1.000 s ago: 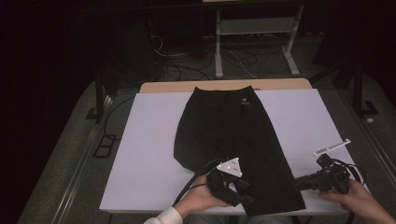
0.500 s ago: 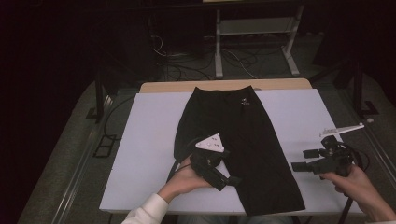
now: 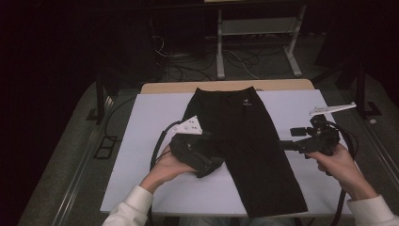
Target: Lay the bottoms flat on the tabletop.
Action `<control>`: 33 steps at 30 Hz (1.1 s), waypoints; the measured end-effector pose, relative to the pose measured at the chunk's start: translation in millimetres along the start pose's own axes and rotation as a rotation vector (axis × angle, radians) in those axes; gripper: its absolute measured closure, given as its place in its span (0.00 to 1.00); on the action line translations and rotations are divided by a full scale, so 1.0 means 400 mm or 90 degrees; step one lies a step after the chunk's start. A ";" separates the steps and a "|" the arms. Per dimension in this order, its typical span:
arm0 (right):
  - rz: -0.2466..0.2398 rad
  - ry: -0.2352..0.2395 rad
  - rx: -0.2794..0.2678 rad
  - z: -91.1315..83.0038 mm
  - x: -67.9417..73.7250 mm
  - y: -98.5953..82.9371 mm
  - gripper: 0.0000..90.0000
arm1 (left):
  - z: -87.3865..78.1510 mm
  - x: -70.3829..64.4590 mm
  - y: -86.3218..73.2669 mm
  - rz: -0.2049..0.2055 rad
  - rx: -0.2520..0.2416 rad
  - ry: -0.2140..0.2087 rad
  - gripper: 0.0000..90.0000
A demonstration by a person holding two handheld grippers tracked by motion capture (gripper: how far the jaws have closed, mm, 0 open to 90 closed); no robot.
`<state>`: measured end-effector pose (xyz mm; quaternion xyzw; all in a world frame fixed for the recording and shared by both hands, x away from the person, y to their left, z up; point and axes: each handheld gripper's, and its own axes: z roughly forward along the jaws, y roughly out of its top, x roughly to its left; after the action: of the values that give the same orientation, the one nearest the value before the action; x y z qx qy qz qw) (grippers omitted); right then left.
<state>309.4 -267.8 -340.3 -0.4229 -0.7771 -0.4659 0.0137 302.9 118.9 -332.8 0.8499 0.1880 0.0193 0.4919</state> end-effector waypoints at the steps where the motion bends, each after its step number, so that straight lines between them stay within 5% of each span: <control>1: -0.002 0.003 -0.001 0.005 0.004 0.006 0.00 | -0.009 0.003 -0.001 0.000 -0.003 0.006 0.00; 15: -0.035 0.051 0.017 0.139 0.063 0.043 0.00 | -0.086 0.068 -0.071 -0.047 -0.023 0.073 0.00; 24: -0.052 0.077 0.056 0.233 0.096 0.048 0.00 | -0.104 0.083 -0.114 -0.061 -0.016 0.091 0.00; 33: -0.072 0.093 0.044 0.314 0.129 0.031 0.00 | -0.105 0.114 -0.185 -0.093 0.013 0.116 0.00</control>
<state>331.2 -139.5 -381.0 -0.3427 -0.8122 -0.4684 0.0590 314.1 202.0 -380.4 0.8335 0.2939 0.0587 0.4643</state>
